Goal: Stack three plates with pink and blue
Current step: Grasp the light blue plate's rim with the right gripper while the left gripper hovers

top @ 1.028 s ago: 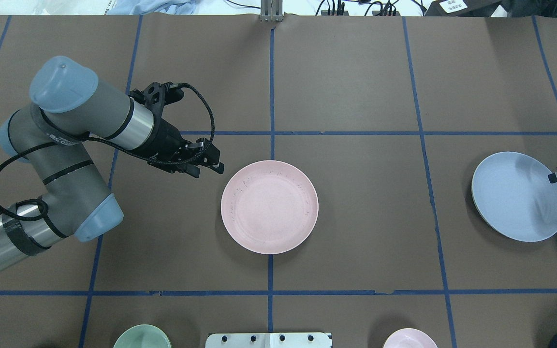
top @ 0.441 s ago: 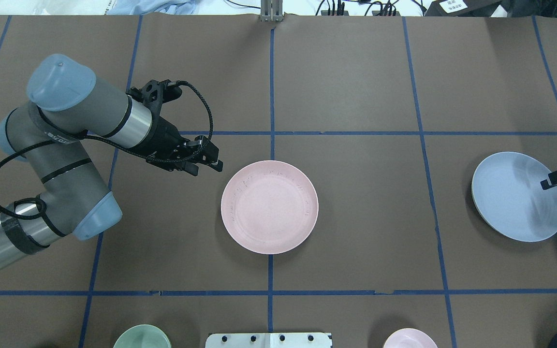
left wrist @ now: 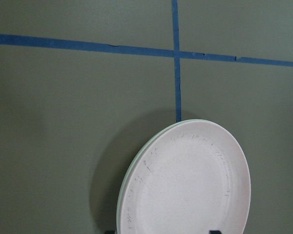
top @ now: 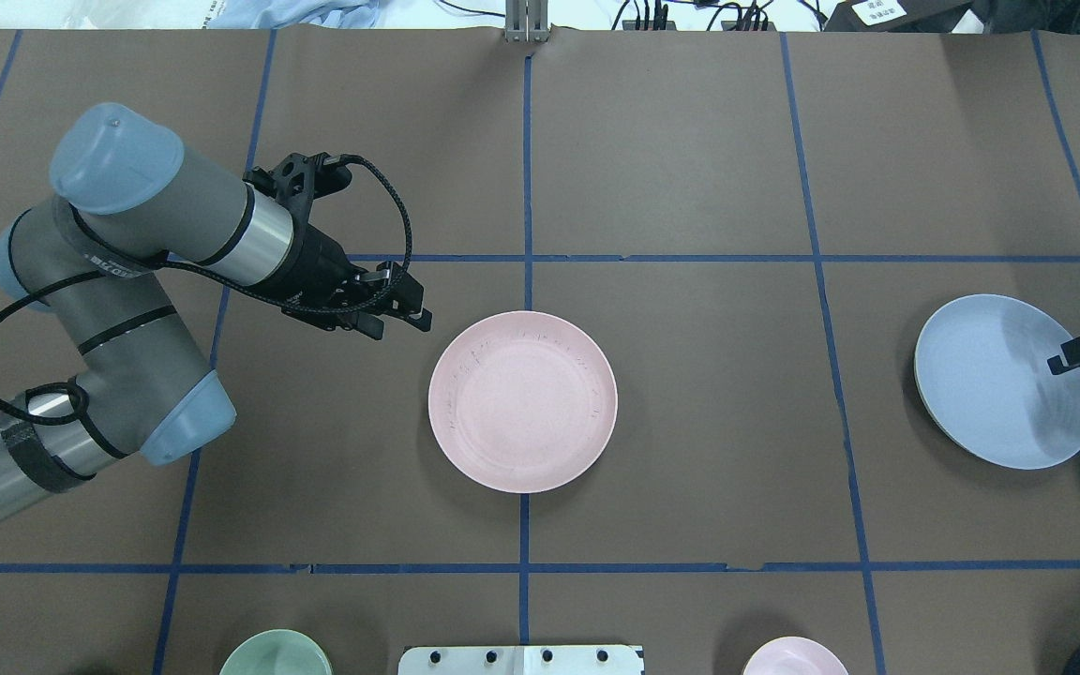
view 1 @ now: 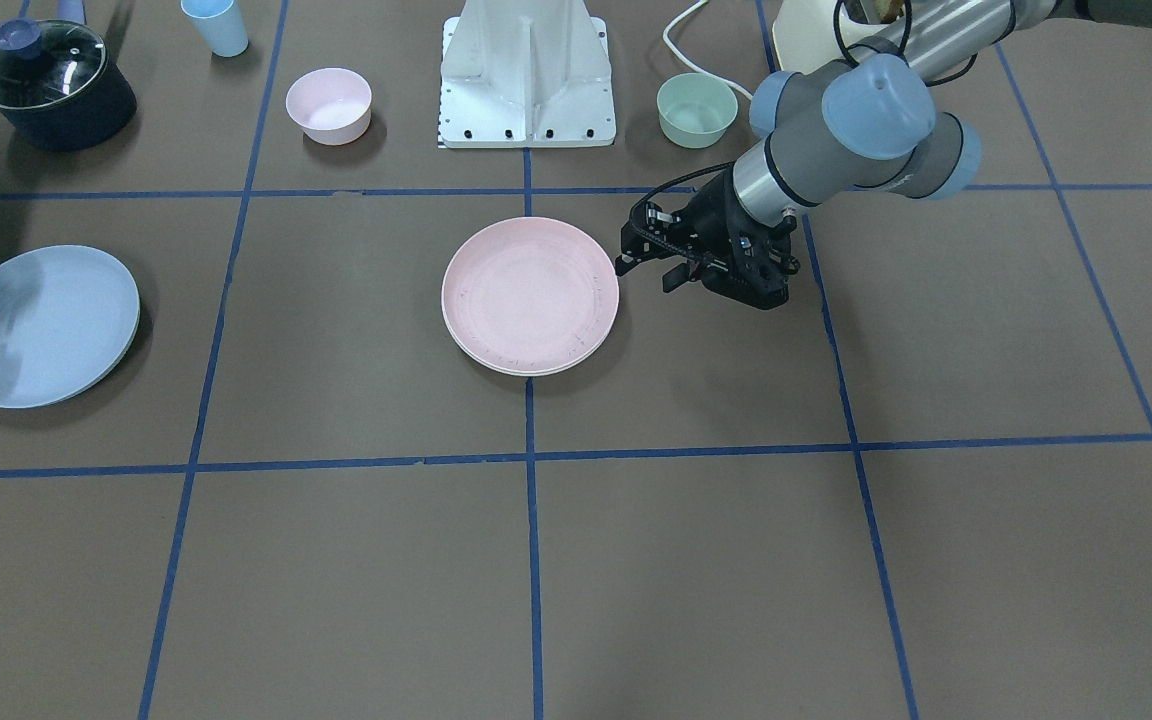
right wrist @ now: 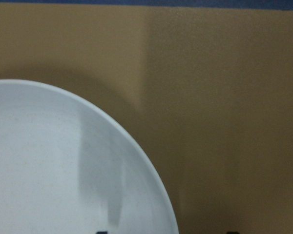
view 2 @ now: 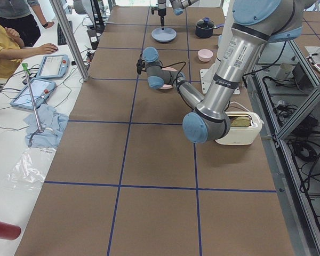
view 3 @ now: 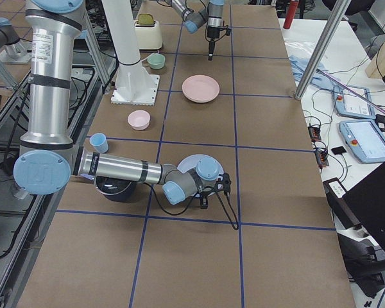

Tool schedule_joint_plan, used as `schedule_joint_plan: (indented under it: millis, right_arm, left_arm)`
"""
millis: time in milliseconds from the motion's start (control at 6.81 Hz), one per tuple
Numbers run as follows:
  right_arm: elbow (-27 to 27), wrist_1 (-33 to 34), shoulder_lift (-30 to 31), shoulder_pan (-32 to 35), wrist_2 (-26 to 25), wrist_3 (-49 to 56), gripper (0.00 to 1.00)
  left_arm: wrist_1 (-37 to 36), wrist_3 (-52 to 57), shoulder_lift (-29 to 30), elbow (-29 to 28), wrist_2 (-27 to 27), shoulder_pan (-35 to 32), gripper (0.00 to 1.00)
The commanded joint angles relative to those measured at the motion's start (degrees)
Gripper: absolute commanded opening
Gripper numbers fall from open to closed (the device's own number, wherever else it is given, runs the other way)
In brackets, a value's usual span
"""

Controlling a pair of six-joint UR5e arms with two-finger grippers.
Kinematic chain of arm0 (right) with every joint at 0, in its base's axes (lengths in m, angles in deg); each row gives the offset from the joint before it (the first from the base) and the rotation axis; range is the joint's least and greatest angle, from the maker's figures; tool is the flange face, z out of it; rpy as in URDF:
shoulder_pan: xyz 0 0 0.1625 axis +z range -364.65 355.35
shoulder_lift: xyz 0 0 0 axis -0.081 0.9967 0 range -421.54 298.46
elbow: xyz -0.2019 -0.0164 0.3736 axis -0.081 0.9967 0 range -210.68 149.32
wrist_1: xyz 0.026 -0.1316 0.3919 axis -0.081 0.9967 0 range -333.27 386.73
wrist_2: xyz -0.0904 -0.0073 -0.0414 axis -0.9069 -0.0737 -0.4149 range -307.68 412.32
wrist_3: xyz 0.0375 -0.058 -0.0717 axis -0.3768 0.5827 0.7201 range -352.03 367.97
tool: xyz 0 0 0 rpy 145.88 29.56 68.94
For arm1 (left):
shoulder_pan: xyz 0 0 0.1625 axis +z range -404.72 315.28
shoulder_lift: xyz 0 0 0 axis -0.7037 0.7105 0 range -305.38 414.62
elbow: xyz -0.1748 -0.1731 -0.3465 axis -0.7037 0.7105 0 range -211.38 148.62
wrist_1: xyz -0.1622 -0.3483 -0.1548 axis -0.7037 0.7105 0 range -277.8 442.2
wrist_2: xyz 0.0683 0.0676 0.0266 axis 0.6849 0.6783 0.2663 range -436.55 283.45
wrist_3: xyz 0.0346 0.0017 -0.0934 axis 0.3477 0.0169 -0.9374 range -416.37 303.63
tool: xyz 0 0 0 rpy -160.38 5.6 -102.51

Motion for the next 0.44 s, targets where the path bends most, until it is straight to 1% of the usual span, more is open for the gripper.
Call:
schedule_joint_plan:
  millis: [0,294]
  right_arm:
    - [0.43,0.03,-0.09,-0.14,0.07,-0.01,0.27]
    - [0.61,-0.06,-0.09,-0.14,0.24,-0.01,0.00]
  left_arm:
    - [0.00,0.00,0.00,0.01,0.00,0.00,0.71]
    - [0.00,0.00,0.00,0.01,0.00,0.00,0.71]
